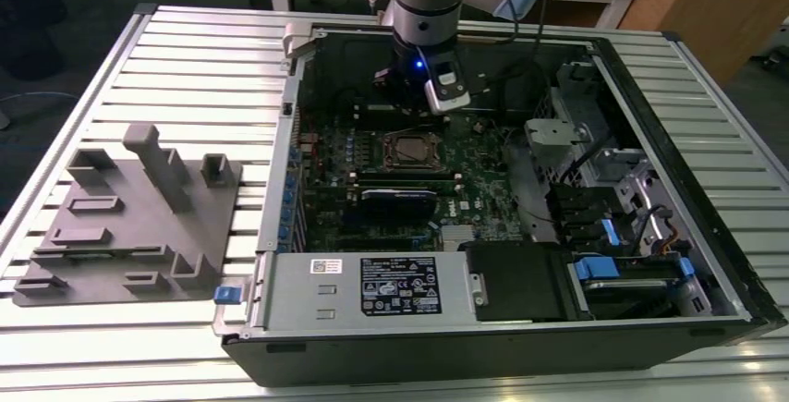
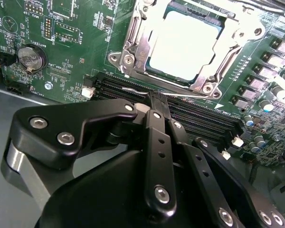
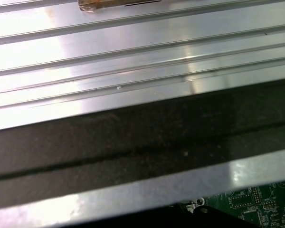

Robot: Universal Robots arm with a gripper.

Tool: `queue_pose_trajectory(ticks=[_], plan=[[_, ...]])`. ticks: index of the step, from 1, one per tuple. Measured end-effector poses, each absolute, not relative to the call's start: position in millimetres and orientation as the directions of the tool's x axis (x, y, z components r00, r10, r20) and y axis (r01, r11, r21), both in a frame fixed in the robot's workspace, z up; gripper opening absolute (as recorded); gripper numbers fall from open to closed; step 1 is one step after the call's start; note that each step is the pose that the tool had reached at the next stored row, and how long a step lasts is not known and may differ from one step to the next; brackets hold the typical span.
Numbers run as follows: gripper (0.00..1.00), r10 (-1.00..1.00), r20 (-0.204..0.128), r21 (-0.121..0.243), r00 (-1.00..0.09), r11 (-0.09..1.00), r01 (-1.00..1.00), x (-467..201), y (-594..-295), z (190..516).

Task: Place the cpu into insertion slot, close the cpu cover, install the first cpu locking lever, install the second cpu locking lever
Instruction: 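Install the first cpu locking lever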

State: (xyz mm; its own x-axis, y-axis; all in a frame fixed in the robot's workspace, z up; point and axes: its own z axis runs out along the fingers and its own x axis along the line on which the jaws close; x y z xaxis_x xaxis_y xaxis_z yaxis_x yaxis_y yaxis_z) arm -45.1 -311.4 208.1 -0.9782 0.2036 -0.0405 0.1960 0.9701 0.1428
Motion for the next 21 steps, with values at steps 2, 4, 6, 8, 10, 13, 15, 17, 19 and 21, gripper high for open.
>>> queue_pose_trajectory(ticks=[2,4,6,8,10,13,15,17,19,21], plan=[[0.11,0.205,-0.041,0.143,-0.978,0.970,0.198,-45.1,-311.4,207.9],[0.11,0.208,-0.041,0.143,-0.977,0.969,0.200,-45.1,-311.4,207.6],[0.11,0.210,-0.041,0.143,-0.977,0.969,0.202,-45.1,-311.4,207.2],[0.11,0.212,-0.041,0.142,-0.976,0.968,0.204,-45.0,-311.4,206.8],[0.11,0.214,-0.041,0.142,-0.976,0.968,0.207,-45.0,-311.4,206.3],[0.11,0.218,-0.041,0.141,-0.975,0.967,0.210,-45.0,-311.4,206.0],[0.11,0.223,-0.041,0.141,-0.974,0.966,0.215,-45.0,-311.4,205.9],[0.11,0.230,-0.041,0.141,-0.972,0.965,0.222,-45.0,-311.1,205.8],[0.11,0.237,-0.041,0.141,-0.971,0.963,0.229,-45.0,-310.3,205.8],[0.11,0.244,-0.041,0.141,-0.969,0.961,0.236,-45.0,-309.5,205.8]])
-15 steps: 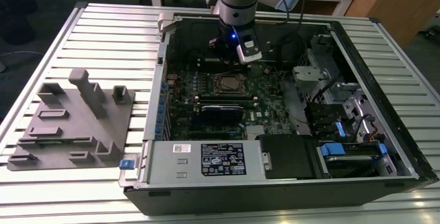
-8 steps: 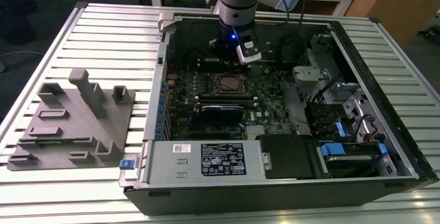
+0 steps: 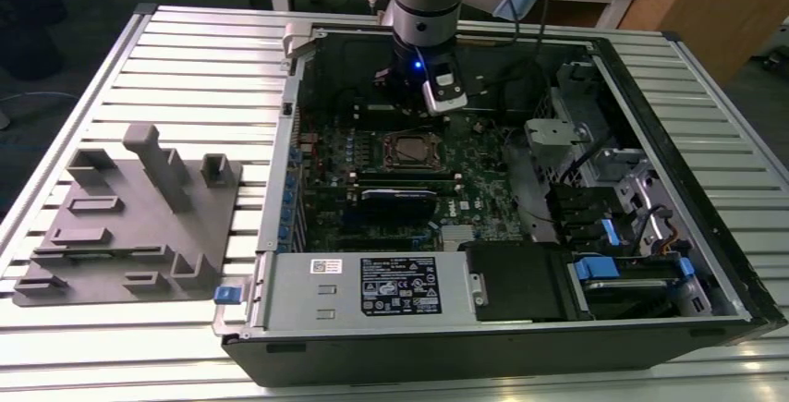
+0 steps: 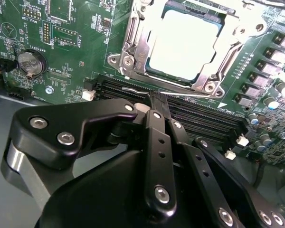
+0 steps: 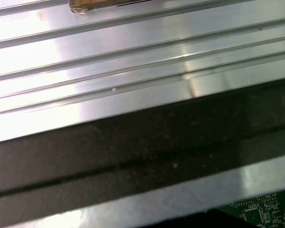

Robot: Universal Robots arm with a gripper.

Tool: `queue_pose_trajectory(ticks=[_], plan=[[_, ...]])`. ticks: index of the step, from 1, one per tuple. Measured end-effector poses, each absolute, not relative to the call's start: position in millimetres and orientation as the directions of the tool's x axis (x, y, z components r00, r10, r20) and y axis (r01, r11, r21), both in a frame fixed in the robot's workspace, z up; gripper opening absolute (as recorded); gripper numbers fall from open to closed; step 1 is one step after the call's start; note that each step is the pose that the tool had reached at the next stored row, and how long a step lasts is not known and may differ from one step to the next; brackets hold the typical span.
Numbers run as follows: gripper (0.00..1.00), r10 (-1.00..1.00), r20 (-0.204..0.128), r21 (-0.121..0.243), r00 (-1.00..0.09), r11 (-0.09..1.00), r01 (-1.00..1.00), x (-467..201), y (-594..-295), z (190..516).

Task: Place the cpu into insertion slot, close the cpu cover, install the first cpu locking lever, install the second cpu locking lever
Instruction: 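Install the first cpu locking lever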

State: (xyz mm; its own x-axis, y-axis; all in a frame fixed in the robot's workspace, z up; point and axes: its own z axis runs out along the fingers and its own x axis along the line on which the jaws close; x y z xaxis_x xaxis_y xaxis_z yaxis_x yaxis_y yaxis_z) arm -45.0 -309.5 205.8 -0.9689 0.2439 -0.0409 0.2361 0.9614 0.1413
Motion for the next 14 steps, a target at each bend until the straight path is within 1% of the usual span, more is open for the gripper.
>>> queue_pose_trajectory(ticks=[5,14], plan=[[0.11,0.264,-0.041,0.141,-0.964,0.956,0.256,-44.9,-309.3,205.7],[0.11,0.318,-0.046,0.125,-0.947,0.942,0.310,-44.5,-309.3,204.7]])
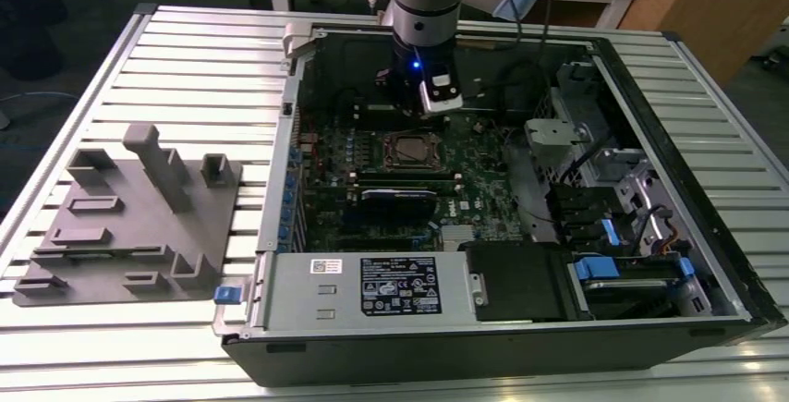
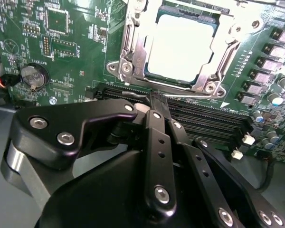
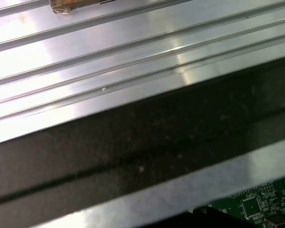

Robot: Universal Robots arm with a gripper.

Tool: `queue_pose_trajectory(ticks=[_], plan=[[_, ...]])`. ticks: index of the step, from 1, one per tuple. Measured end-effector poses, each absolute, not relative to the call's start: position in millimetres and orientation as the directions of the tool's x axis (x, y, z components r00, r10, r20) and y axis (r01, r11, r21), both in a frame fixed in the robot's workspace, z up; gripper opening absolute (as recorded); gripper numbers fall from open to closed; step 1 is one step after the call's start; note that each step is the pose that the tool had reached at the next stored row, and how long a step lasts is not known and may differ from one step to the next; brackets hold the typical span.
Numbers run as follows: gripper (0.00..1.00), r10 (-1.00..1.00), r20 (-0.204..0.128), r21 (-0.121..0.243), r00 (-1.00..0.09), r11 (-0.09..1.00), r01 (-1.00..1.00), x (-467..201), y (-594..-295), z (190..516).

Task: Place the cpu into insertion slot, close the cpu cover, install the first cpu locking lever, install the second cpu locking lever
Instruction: 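Install the first cpu locking lever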

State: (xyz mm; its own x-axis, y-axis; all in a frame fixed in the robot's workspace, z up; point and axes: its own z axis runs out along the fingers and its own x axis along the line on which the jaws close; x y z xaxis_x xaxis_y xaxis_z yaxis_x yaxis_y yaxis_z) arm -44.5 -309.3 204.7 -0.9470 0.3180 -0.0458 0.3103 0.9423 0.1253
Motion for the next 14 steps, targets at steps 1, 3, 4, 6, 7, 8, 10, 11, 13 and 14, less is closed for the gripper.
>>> queue_pose_trajectory(ticks=[1,3,4,6,7,8,10,11,13,14], plan=[[0.11,0.320,-0.046,0.125,-0.946,0.942,0.313,-44.5,-309.3,204.7],[0.11,0.323,-0.046,0.125,-0.945,0.941,0.316,-44.6,-308.8,204.7],[0.11,0.323,-0.046,0.125,-0.945,0.941,0.316,-44.5,-308.7,204.7],[0.11,0.323,-0.046,0.125,-0.945,0.941,0.316,-44.5,-308.7,204.7],[0.11,0.324,-0.046,0.125,-0.945,0.941,0.316,-44.5,-308.6,204.6],[0.11,0.324,-0.046,0.125,-0.945,0.941,0.316,-44.5,-308.6,204.6],[0.11,0.327,-0.046,0.125,-0.944,0.939,0.319,-44.5,-308.6,204.7],[0.11,0.330,-0.046,0.125,-0.943,0.938,0.322,-44.6,-308.6,204.7],[0.11,0.338,-0.046,0.125,-0.940,0.936,0.330,-44.6,-308.5,204.7],[0.11,0.343,-0.046,0.125,-0.938,0.934,0.335,-44.6,-308.5,204.7]])
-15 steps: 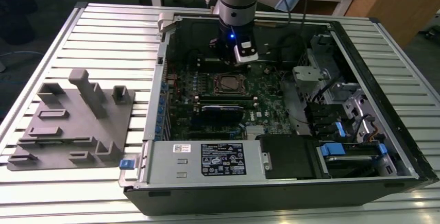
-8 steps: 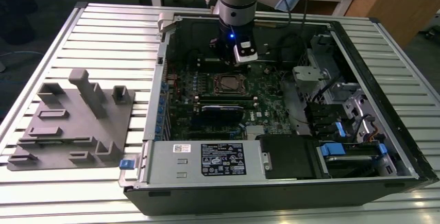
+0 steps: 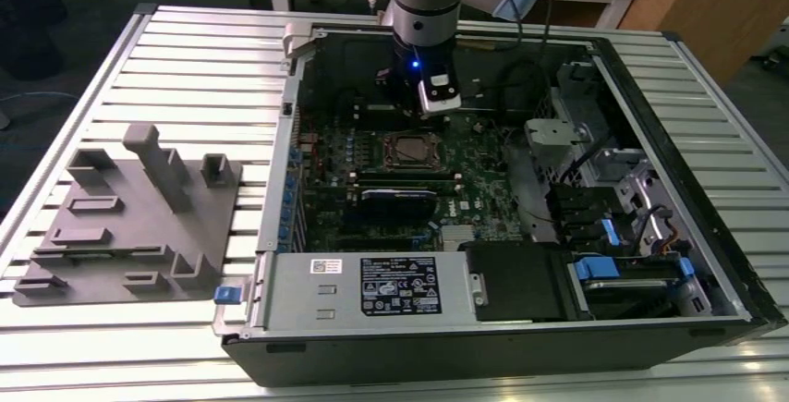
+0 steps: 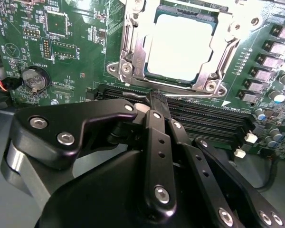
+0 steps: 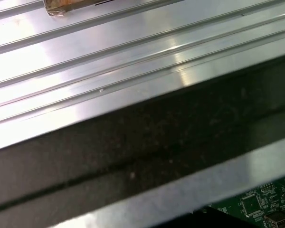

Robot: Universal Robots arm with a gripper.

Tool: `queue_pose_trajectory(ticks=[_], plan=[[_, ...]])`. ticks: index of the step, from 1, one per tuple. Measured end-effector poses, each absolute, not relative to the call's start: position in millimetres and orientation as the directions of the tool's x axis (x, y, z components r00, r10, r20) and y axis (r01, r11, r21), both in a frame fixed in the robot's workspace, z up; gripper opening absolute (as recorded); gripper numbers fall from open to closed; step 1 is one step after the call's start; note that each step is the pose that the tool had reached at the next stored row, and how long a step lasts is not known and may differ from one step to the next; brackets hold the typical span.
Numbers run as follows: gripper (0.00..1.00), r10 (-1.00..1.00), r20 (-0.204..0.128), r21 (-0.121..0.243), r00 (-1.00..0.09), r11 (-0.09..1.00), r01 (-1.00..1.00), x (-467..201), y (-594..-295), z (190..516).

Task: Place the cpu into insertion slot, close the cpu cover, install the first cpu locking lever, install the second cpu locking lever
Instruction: 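Install the first cpu locking lever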

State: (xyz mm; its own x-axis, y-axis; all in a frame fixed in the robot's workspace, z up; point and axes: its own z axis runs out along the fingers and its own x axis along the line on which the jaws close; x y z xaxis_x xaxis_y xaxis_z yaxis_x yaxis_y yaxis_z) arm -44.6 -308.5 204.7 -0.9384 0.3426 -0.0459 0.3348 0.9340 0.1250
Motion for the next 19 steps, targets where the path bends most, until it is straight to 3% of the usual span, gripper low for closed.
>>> queue_pose_trajectory(ticks=[19], plan=[[0.11,0.374,-0.046,0.125,-0.926,0.922,0.366,-44.6,-307.6,206.7]])
